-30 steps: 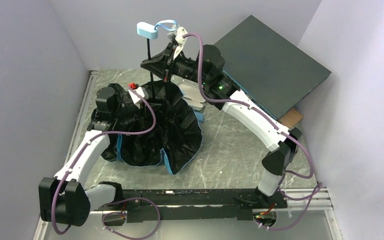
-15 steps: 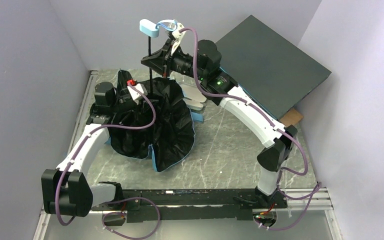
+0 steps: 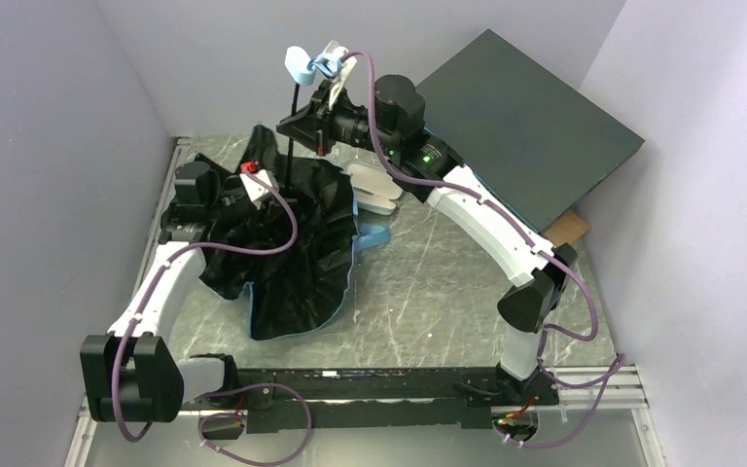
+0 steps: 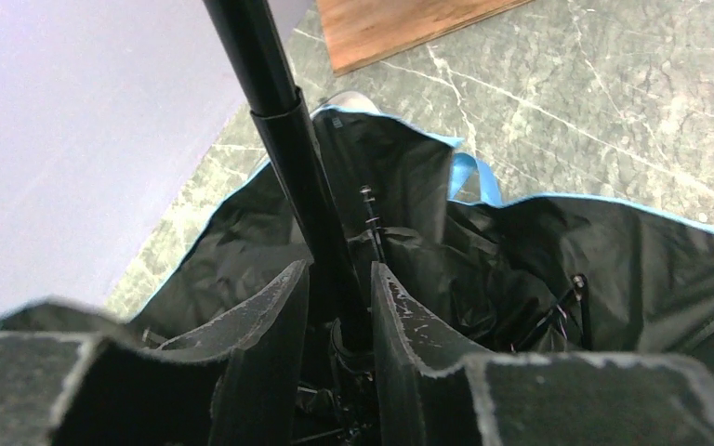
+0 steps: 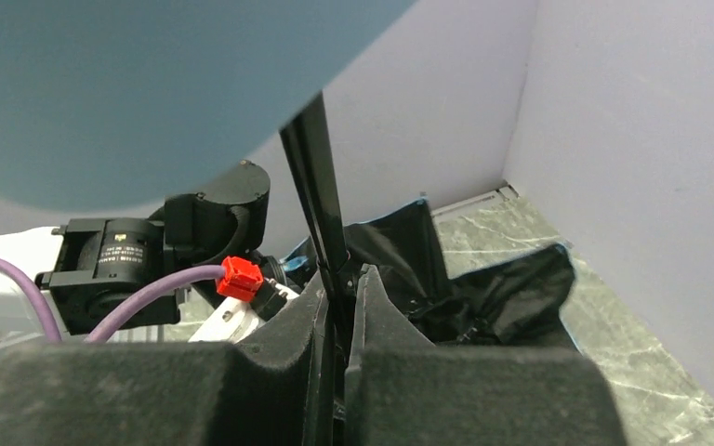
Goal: Open the umbrella
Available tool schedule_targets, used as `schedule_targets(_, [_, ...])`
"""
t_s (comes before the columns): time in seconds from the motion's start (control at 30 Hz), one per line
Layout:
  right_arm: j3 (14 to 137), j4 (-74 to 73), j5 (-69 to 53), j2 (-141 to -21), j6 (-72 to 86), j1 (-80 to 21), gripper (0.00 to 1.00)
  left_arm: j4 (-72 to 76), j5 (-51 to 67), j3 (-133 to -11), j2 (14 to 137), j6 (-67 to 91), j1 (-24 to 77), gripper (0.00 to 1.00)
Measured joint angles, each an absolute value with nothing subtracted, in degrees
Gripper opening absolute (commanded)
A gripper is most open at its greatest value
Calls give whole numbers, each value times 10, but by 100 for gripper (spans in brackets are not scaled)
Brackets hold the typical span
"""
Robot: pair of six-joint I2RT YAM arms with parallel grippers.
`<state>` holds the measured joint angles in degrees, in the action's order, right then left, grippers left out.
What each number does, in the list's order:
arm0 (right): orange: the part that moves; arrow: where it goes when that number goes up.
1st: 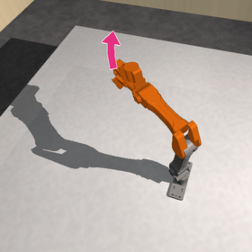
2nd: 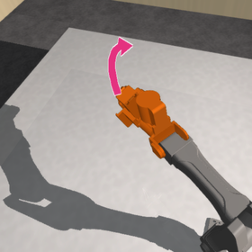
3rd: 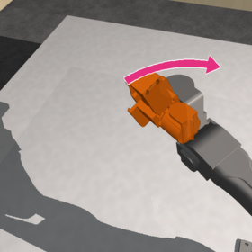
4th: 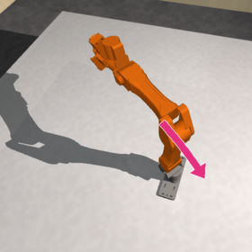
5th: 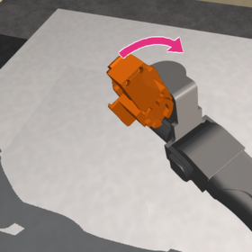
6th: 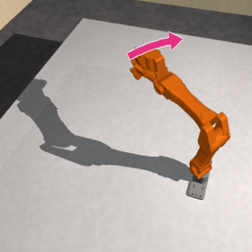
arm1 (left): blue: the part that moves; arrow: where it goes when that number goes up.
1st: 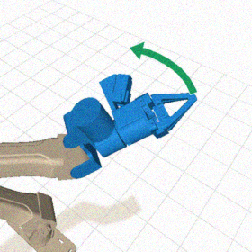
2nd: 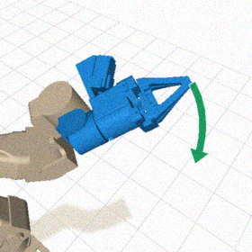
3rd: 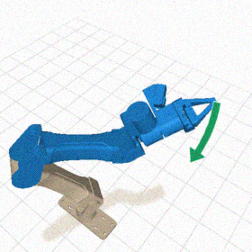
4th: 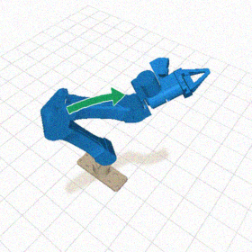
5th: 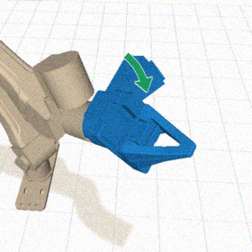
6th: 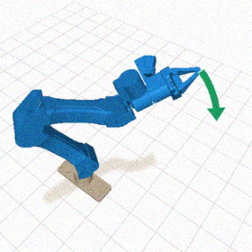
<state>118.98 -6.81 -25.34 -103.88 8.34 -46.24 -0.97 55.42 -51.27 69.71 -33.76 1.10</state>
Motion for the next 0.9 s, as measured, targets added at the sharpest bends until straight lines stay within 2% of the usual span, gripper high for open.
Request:
schedule_targets(0.07, [1190, -74, -251, -1039, 83, -462, 0, -25, 558, -518, 702, -342, 8, 29])
schedule_targets(0.17, [1190, -72, -249, -1039, 83, -462, 0, -46, 560, -533, 704, -349, 2, 9])
schedule_targets(0.23, [1189, -63, -250, -1039, 83, -462, 0, -56, 559, -542, 704, -346, -3, 3])
schedule_targets(0.27, [1188, -59, -252, -1039, 83, -462, 0, -61, 558, -548, 704, -339, -7, 3])
schedule_targets(0.3, [1186, -54, -253, -1038, 83, -462, 0, -66, 557, -553, 704, -332, -11, 9])
schedule_targets(0.37, [1183, -39, -256, -1038, 84, -462, 0, -69, 554, -557, 705, -327, -15, 29])
schedule_targets(0.43, [1182, -36, -255, -1038, 84, -462, 0, -72, 553, -564, 713, -336, -14, 35])
schedule_targets(0.5, [1182, -37, -254, -1038, 84, -462, 0, -73, 550, -573, 727, -348, -13, 35])
schedule_targets(0.6, [1182, -53, -249, -1038, 83, -461, 0, -72, 550, -575, 745, -360, -13, 29])
schedule_targets(0.9, [1182, -73, -243, -1038, 88, -462, 0, -75, 523, -563, 758, -369, -12, 30])
